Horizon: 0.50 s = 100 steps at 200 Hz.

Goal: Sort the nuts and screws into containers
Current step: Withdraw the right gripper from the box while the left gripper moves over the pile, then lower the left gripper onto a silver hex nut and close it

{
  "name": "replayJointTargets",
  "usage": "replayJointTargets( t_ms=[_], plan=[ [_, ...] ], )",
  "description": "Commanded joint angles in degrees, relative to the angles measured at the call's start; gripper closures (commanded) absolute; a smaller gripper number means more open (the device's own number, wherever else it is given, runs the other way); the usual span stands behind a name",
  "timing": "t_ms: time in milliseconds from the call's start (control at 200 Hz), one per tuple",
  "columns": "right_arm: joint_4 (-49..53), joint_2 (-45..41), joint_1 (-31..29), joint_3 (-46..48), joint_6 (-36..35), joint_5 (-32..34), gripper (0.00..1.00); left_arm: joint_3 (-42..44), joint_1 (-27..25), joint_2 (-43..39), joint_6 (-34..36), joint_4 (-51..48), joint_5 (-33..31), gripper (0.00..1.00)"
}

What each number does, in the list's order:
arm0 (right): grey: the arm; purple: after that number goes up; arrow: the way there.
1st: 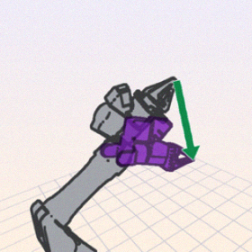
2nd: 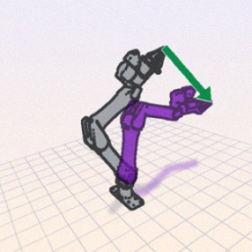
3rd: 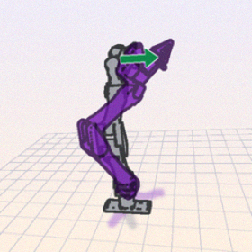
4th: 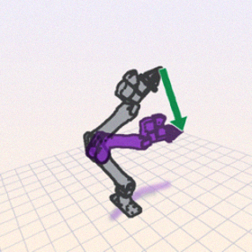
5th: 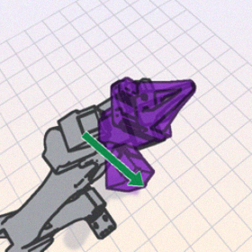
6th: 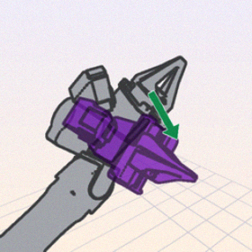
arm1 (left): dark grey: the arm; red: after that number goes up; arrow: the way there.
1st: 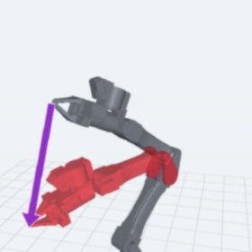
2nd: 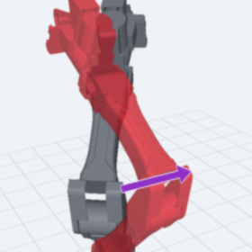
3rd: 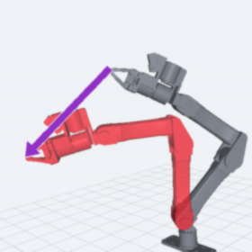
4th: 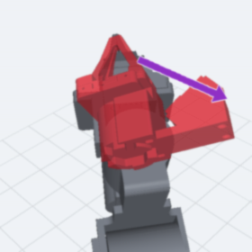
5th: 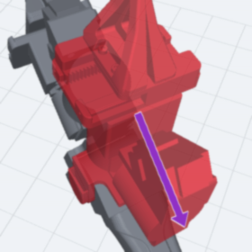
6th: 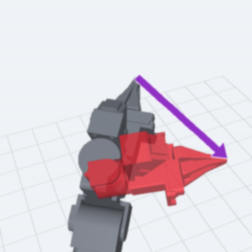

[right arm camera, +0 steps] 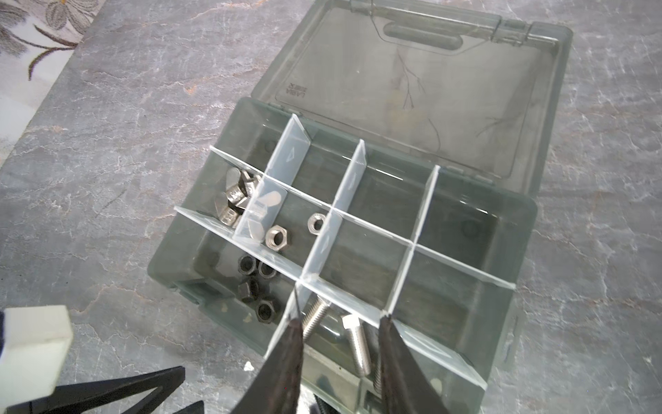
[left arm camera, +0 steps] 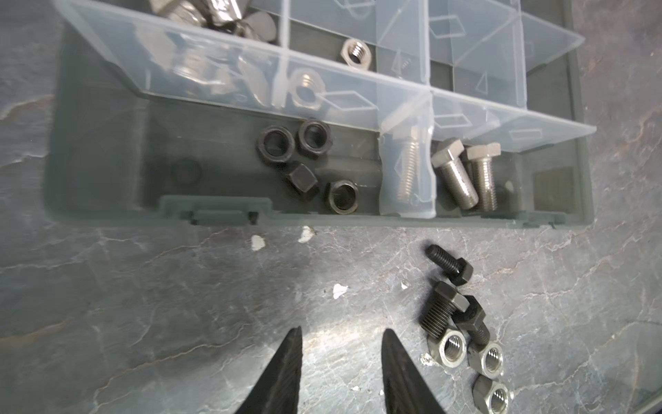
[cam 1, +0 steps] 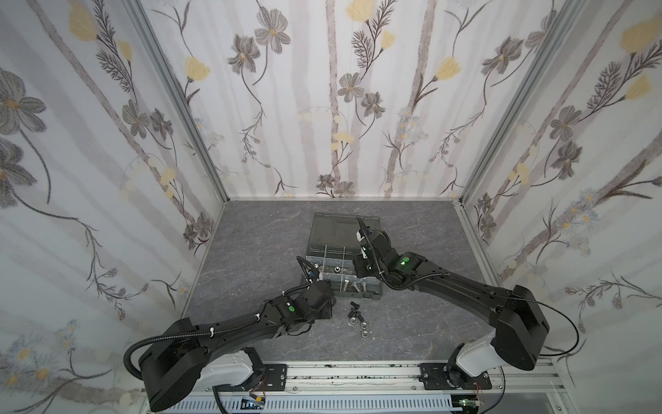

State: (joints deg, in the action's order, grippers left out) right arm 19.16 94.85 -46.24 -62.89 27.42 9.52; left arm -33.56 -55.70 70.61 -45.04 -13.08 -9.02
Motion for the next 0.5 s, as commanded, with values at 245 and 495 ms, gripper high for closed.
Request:
replayJointTargets(
  t_ms=[245, 495],
  plan=[
    [-4.0, -8.9, 3.8, 9.1, 4.0, 1.9, 0.63, -8.5, -7.4, 14.4, -0.2, 2.9, 1.2, 0.6],
    [-4.5, -12.6, 5.7, 13.3, 4.0, 1.6, 0.62, -12.7, -10.0, 20.7, -0.3, 3.0, 2.4, 0.59]
  ],
)
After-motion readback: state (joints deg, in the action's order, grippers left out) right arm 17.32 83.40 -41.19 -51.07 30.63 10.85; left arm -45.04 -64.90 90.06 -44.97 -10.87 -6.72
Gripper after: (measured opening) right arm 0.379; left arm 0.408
